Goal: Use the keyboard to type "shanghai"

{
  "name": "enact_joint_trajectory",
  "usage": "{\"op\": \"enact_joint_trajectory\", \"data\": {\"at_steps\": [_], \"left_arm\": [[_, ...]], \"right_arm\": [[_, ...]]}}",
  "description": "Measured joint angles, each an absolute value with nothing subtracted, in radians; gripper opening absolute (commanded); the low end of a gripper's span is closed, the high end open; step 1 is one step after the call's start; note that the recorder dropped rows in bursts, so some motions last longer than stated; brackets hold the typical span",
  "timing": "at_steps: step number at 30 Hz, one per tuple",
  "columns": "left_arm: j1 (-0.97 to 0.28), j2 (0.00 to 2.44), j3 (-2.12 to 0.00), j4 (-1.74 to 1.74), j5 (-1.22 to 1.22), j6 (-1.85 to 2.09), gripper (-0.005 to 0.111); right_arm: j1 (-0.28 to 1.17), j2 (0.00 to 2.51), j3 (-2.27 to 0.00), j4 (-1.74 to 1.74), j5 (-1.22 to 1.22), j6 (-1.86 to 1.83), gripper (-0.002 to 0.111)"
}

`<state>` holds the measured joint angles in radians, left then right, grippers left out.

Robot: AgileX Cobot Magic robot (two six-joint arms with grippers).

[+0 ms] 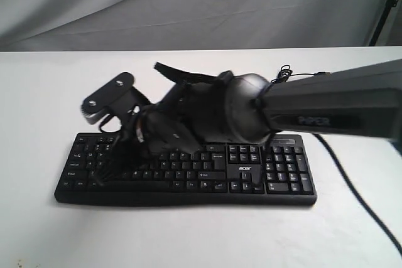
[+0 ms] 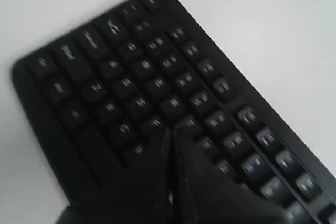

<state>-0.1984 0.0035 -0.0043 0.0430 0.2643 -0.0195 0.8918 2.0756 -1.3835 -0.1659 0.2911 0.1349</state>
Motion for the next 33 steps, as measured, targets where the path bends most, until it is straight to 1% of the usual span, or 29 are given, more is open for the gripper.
{"op": "enact_joint_trajectory", "data": {"at_steps": [3, 7, 15, 33], "left_arm": [[-0.198, 0.003, -0.004, 0.043, 0.264, -0.020, 0.000], [-0.198, 0.003, -0.004, 0.043, 0.264, -0.020, 0.000], [-0.198, 0.003, -0.004, 0.043, 0.264, -0.020, 0.000], [-0.198, 0.003, -0.004, 0.043, 0.264, -0.020, 0.000]], "right_arm": [[0.853, 2.050, -1.290, -0.169, 0.243, 0.157, 0.000], [0.835, 2.048, -1.249, -0.169, 0.207, 0.159, 0.000], [0.802, 2.064, -1.247, -0.169, 0.168, 0.159, 0.000], [0.798, 2.103, -1.243, -0.171, 0.108, 0.149, 0.000]]}}
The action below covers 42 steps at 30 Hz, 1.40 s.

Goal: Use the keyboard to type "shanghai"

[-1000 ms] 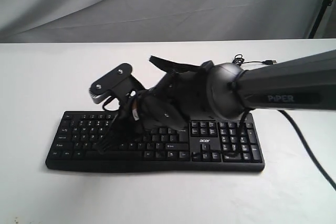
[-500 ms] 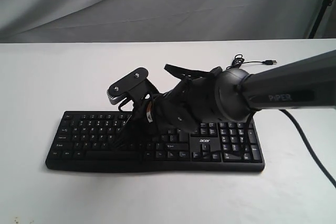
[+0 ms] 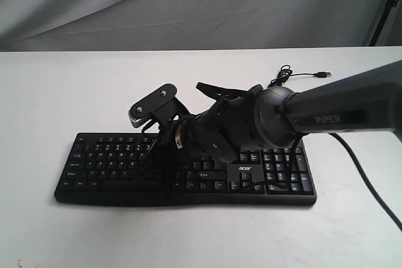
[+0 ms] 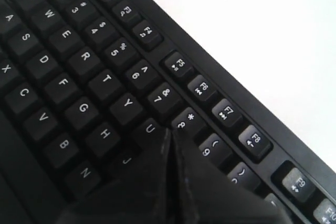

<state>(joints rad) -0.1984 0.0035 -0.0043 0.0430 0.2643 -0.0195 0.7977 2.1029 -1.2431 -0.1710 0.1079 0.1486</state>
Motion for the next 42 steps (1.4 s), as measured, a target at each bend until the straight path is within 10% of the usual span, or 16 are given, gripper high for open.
{"op": "enact_joint_trajectory", "data": {"at_steps": [12, 42], "left_arm": [[-0.198, 0.003, -0.004, 0.043, 0.264, -0.020, 0.000], [-0.198, 0.003, -0.004, 0.043, 0.264, -0.020, 0.000]], "right_arm": [[0.798, 2.078, -1.241, -0.203, 0.134, 0.131, 0.000], [0.748, 0.836, -0.445, -0.168, 0.168, 0.146, 0.000]]}}
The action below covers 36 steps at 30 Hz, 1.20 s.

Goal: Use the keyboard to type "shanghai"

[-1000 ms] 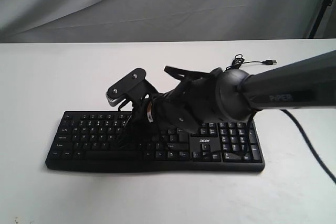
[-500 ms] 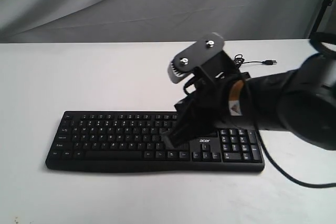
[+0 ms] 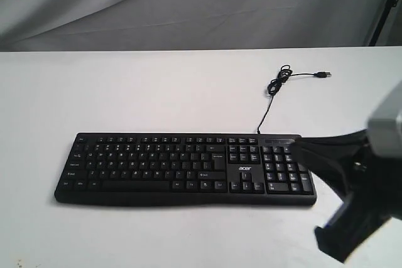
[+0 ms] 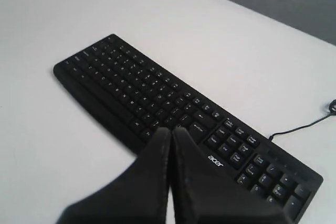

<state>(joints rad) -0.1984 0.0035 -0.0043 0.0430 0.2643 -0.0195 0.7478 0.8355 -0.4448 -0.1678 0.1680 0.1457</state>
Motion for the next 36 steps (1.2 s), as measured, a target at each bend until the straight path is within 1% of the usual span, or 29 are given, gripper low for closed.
{"op": "enact_joint_trajectory", "data": {"at_steps": [7, 18, 22, 29, 36], "left_arm": [[-0.198, 0.003, -0.004, 0.043, 0.264, -0.020, 0.000], [-0.198, 0.003, -0.004, 0.043, 0.264, -0.020, 0.000], [-0.198, 0.003, -0.004, 0.043, 0.264, -0.020, 0.000], [-0.198, 0.003, -0.004, 0.043, 0.264, -0.020, 0.000], [-0.198, 0.003, -0.004, 0.043, 0.264, -0.020, 0.000]], "right_arm": [[0.725, 0.550, -0.298, -0.166, 0.162, 0.148, 0.000], [0.402, 0.207, -0.088, -0.076, 0.098, 0.148, 0.000], [0.322, 0.100, -0.036, -0.071, 0.096, 0.148, 0.000], [0.298, 0.014, -0.004, -0.068, 0.116, 0.148, 0.000], [0.298, 0.012, -0.003, -0.064, 0.278, 0.148, 0.000]]}}
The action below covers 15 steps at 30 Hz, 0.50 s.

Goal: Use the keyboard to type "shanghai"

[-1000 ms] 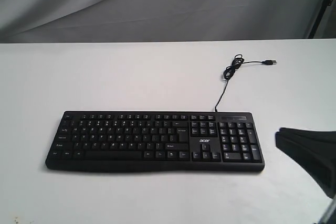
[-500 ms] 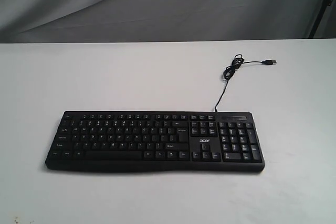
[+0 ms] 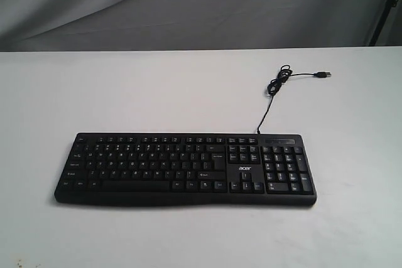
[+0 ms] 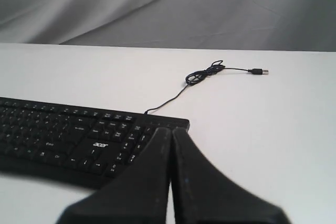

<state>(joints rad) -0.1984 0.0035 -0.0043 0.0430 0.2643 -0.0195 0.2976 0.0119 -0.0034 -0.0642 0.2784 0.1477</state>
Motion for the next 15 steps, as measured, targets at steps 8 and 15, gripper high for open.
{"op": "enact_joint_trajectory", "data": {"at_steps": [8, 15], "left_arm": [[-0.198, 0.003, -0.004, 0.043, 0.264, -0.020, 0.000], [-0.198, 0.003, -0.004, 0.043, 0.264, -0.020, 0.000]], "right_arm": [[0.298, 0.012, -0.003, -0.064, 0.304, 0.148, 0.000], [0.298, 0.012, -0.003, -0.064, 0.304, 0.148, 0.000]]}}
